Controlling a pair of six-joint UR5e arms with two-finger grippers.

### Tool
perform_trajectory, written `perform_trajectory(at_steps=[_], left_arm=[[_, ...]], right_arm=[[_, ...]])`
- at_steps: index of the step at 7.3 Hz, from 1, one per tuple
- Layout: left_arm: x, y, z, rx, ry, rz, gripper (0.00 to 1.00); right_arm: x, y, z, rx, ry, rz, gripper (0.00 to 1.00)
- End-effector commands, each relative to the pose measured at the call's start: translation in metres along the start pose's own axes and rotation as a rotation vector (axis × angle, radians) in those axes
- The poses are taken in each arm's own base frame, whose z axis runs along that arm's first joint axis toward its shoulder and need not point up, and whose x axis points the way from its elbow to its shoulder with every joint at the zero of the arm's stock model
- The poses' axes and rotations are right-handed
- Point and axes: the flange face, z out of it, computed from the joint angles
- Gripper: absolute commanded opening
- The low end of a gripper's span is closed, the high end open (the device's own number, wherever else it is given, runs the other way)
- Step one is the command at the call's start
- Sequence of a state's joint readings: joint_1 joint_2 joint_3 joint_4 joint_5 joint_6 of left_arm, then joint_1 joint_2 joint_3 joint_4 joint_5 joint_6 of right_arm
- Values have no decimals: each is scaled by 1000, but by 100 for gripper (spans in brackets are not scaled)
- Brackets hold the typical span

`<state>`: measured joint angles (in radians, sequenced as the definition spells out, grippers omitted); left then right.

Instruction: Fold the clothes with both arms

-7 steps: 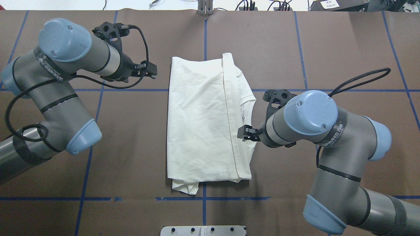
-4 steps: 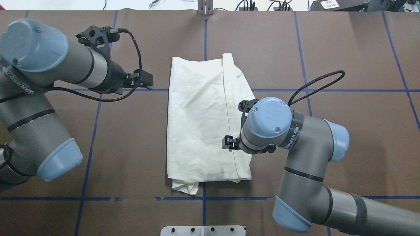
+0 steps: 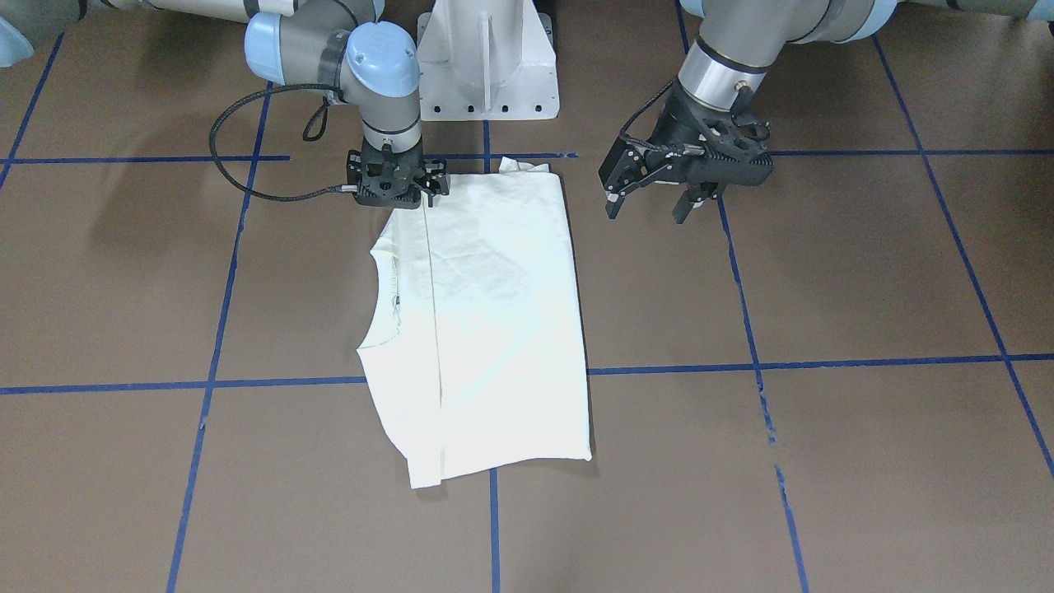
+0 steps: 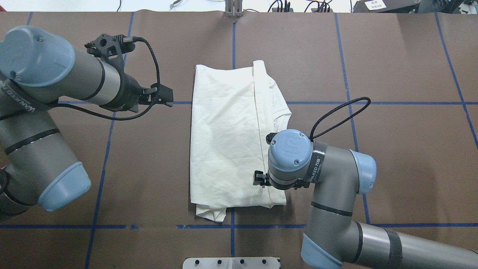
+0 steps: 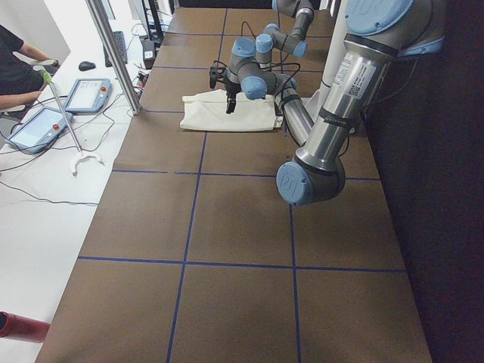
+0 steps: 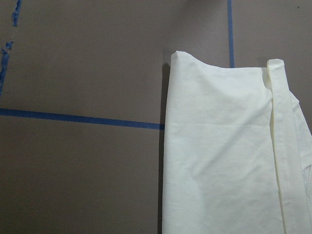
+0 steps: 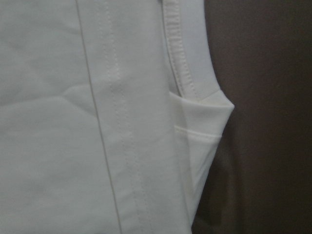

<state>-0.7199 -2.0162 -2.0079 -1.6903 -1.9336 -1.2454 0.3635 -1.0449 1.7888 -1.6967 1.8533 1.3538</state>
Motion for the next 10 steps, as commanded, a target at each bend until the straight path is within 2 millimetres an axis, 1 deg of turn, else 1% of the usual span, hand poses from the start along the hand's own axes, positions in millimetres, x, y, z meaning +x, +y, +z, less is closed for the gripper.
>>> perform_trajectory(at_steps=[1,5,8,10], left_arm=[[-4,0,2,-5,-6,-1,100],[-8,0,5,-7,-11,2,100],[-6,1,4,-7,-7,4,100],[-6,1,4,-8,-7,4,100]], right_arm=[[2,5,6,-20,35,2,100],[-1,6,4,-20,24,-28,100],[0,11,9,-27,31,-67,100],[-2,13,9,-30,29,-76,100]])
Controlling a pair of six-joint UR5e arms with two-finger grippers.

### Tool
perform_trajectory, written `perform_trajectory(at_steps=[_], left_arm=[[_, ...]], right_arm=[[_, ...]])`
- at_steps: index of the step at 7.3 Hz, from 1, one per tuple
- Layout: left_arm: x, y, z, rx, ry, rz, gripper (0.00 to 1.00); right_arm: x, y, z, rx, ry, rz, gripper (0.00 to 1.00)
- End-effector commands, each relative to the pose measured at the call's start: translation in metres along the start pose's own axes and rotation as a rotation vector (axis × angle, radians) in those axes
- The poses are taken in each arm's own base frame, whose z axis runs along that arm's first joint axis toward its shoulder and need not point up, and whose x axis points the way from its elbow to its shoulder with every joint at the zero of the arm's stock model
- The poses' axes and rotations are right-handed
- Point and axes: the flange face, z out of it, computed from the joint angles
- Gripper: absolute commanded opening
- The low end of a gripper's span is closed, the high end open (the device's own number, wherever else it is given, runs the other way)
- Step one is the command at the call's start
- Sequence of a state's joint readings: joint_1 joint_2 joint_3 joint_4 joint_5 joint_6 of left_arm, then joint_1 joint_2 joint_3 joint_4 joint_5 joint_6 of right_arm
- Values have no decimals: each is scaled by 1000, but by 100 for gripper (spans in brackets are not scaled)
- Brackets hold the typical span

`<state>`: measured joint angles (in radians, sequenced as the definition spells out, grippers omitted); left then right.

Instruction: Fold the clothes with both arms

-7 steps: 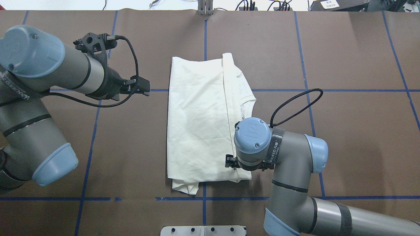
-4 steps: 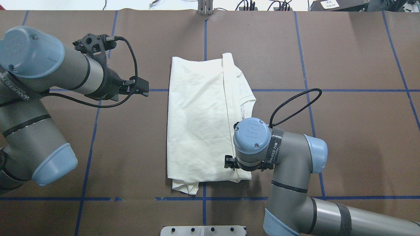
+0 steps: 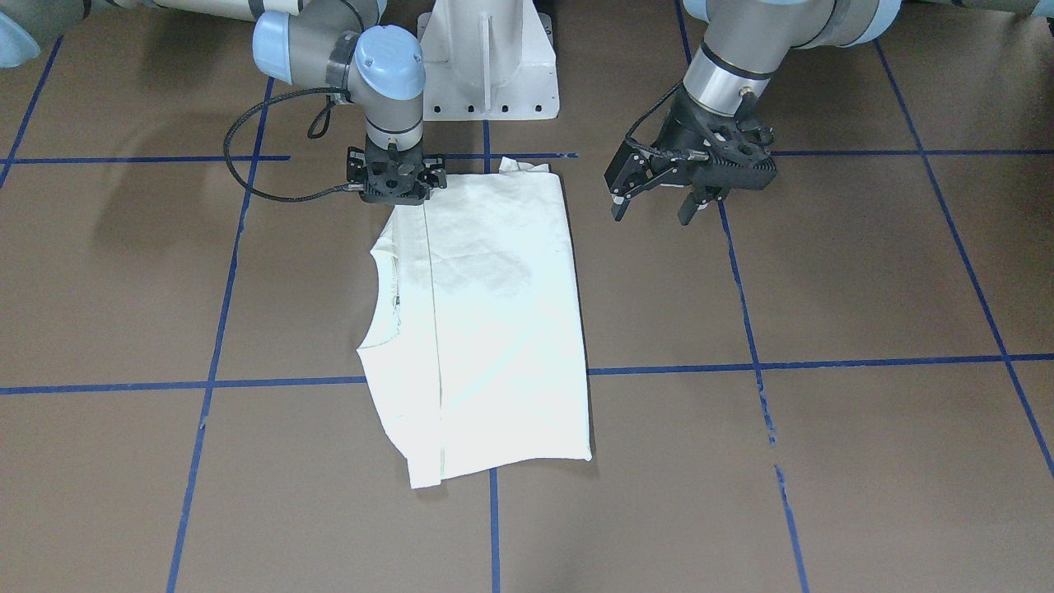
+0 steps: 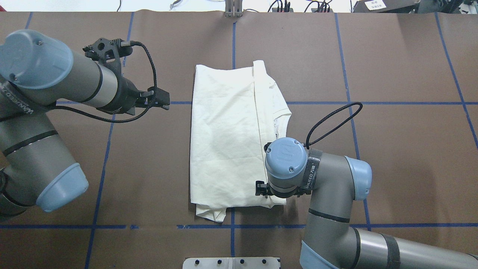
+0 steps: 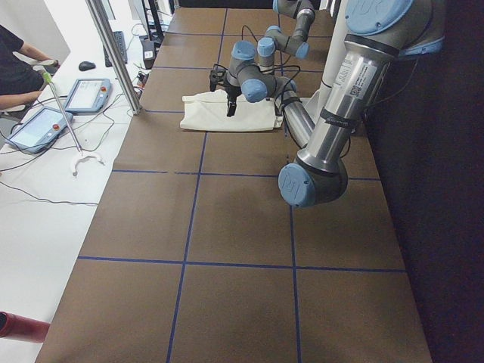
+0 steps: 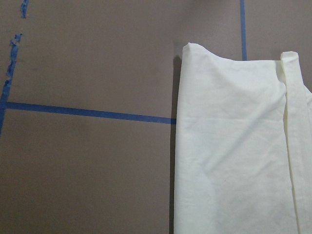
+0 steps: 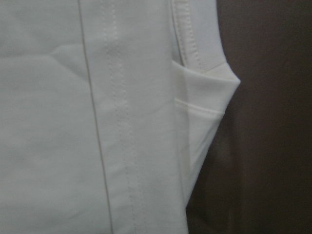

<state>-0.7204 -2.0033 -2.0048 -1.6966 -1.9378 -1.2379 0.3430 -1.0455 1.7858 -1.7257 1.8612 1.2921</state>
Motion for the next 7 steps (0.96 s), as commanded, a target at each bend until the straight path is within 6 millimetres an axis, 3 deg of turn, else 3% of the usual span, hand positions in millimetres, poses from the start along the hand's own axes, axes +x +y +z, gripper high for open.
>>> perform_trajectory(at_steps=[1,4,7], left_arm=[[0,0,0,-1,1,0,100],[0,0,0,0,1,-2,100],[2,1,-1,0,5,-1,100]], right_arm=[[0,2,0,-4,0,-7,100],[7,3,7,-19,19,0,100],[14,-2,2,-18,37,17,100]])
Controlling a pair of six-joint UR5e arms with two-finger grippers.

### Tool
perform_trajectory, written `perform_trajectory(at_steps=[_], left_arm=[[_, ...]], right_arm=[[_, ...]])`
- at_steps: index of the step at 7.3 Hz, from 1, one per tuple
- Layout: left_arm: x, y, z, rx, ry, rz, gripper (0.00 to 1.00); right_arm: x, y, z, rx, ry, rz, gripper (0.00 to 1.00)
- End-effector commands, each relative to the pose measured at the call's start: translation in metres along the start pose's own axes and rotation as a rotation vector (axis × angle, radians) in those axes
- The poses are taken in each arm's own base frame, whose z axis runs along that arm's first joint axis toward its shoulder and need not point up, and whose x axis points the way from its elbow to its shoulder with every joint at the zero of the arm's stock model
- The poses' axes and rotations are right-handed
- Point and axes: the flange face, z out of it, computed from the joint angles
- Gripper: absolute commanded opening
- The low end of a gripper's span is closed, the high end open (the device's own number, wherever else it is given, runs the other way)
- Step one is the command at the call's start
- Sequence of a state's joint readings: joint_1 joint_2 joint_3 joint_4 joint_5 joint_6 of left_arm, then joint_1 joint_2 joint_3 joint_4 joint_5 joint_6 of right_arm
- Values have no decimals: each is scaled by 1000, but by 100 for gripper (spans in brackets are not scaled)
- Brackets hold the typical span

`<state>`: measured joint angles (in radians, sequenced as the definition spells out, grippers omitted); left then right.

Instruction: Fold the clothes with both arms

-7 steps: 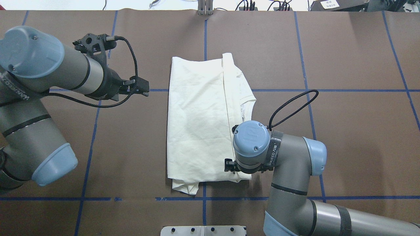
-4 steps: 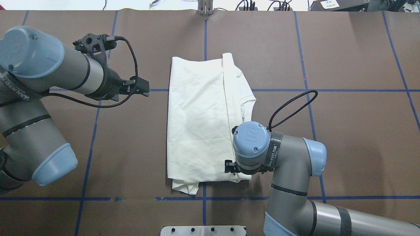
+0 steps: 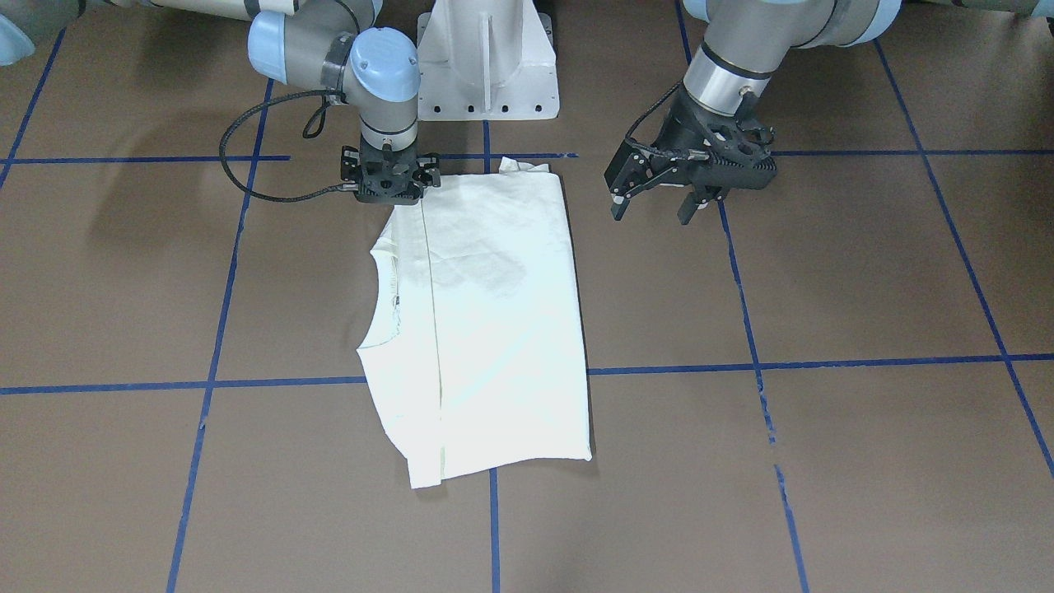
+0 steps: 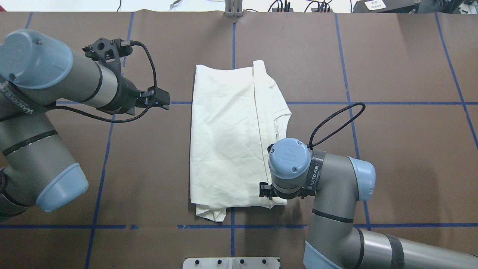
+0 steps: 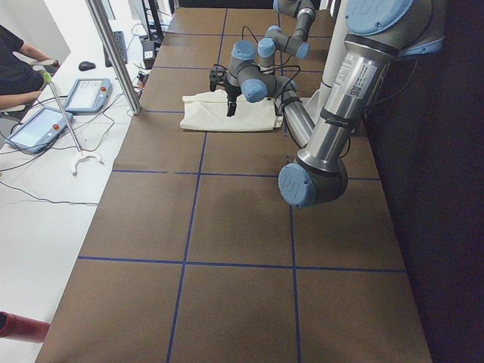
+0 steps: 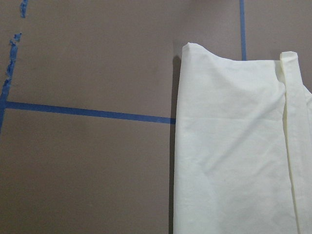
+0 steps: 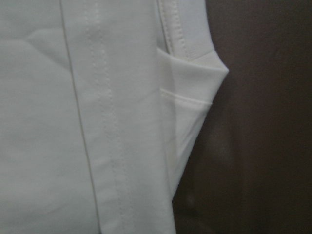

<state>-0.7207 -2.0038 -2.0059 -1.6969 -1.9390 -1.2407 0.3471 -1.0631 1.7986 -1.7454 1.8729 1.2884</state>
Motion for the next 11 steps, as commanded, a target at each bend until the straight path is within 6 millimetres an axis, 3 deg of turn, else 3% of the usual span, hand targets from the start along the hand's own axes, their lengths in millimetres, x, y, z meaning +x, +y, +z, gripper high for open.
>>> perform_trajectory(at_steps=[1,3,7,8,9,10,11], left_arm=[[1,1,0,-2,3,0,100],[1,1,0,-2,3,0,100],[2,2,1,-4,3,0,100],[2,2,1,-4,3,1,100],[2,2,1,-4,3,3,100],[0,3,3,-11,1,4,100],[-1,2,4,-15,0,6,100]], right_arm=[[8,-6,-1,-2,35,21,100],[23,-18,-1,7,48,45,100],[86,-29,-3,36,80,92,100],[83,-32,-26,48,39,95,100],[68,-41,-54,74,-14,93,100],[43,-58,-78,107,-51,69,100],[20,-78,-86,125,-59,48,100]])
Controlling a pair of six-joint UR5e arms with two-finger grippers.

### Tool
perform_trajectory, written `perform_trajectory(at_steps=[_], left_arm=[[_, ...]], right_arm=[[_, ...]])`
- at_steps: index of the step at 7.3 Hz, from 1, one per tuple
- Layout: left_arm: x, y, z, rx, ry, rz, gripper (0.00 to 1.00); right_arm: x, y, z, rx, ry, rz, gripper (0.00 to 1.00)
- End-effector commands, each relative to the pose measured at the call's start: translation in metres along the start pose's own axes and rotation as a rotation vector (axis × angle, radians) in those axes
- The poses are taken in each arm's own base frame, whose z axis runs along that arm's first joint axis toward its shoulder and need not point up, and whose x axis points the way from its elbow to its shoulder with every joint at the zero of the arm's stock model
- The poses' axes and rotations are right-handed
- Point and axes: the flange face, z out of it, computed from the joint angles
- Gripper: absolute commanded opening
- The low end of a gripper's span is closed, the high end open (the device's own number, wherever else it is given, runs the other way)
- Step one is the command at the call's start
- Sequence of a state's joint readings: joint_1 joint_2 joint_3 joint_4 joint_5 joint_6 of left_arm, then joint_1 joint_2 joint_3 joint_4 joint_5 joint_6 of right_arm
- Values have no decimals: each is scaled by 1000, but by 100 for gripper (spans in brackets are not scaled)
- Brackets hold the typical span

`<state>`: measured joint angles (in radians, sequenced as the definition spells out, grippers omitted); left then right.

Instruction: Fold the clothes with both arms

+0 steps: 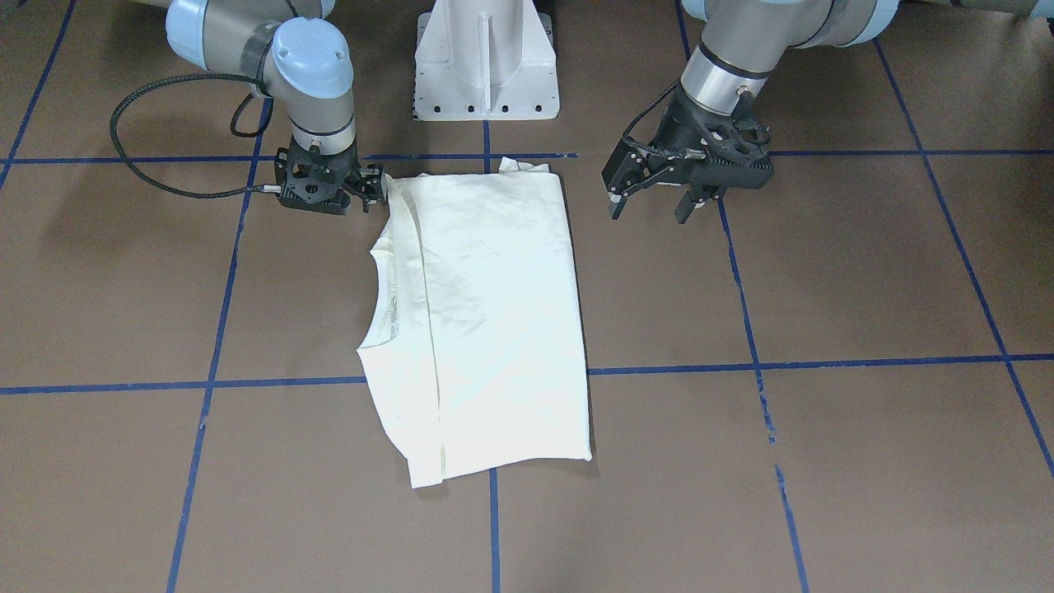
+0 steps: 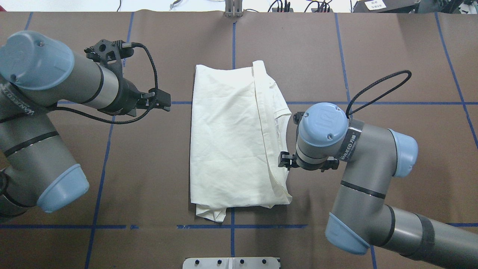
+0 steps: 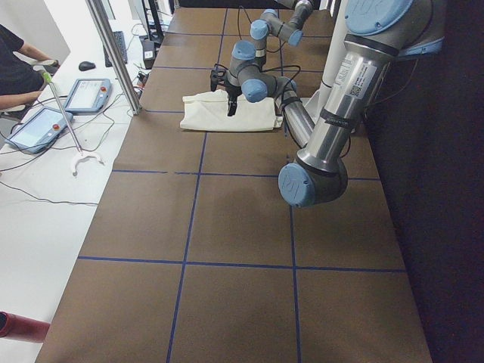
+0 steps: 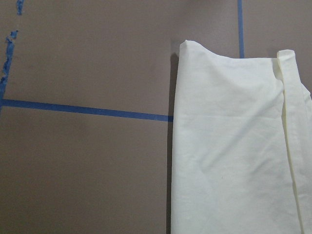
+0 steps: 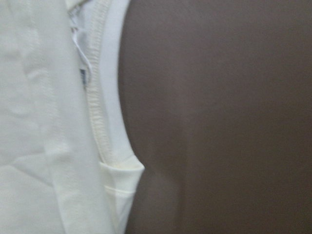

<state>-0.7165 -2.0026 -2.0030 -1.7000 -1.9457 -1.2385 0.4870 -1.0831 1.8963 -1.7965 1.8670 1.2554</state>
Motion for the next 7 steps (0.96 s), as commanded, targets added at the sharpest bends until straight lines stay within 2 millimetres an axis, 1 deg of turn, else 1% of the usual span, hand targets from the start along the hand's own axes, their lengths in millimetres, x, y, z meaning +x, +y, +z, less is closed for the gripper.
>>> perform_trajectory(at_steps=[1,2,3,4,5,6,7], left_arm=[[-2,0,1,-5,-2,2,100],[-2,0,1,-5,-2,2,100],[-2,0,1,-5,-2,2,100],[-2,0,2,-6,-3,1,100],[-9,1,4,-9,-12,-3,100],[-10,1,4,-9,-12,-3,100],[-9,1,4,-9,-11,-2,100]], right_arm=[[-56,-39,-9,28,-12,-39,100],[-70,-49,8,24,1,-73,100],[-73,-51,29,4,-4,-84,100],[-72,-43,30,-62,-23,-81,100],[-68,-38,31,-112,8,-61,100],[-67,-30,31,-142,42,-53,100],[-66,-17,38,-166,72,-57,100]])
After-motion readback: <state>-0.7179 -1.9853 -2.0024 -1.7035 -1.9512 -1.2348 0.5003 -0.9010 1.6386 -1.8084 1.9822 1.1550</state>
